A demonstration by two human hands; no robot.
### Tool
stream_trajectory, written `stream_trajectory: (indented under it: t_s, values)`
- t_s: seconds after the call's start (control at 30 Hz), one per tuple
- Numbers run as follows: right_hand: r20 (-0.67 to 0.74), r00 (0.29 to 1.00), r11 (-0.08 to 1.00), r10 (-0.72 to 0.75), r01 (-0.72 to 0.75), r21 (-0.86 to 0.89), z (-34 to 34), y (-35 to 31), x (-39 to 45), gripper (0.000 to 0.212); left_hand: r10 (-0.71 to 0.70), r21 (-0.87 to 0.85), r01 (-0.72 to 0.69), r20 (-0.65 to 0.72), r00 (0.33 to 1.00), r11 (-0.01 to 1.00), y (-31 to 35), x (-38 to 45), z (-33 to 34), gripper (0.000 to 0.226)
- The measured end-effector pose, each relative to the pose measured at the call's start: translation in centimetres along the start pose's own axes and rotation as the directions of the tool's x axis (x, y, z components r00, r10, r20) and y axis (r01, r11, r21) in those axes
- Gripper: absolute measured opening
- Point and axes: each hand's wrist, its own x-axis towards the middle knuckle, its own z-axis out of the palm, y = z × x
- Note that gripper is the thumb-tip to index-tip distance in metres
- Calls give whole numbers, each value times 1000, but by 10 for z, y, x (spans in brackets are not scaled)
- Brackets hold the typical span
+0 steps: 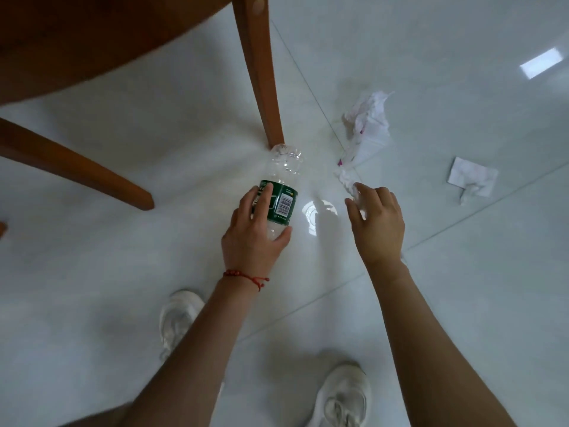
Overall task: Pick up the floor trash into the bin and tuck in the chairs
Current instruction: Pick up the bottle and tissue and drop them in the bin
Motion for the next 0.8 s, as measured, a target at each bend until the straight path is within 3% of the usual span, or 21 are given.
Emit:
stream_trajectory:
  t_s: [0.43, 0.6, 0.8]
  values:
    - [-5, 1000, 999, 30, -30, 27, -230, -74, -27, 24, 21, 39, -23, 59, 998, 999, 136, -57, -182, 69]
    - [15, 1000, 999, -12, 11, 40, -314, -115, -38, 21, 27, 29, -28, 48, 998, 999, 190, -93, -253, 74]
    - [25, 989, 984, -145, 141, 109, -403, -175, -51, 31, -60, 25, 61, -32, 998, 998, 236, -145, -335, 74]
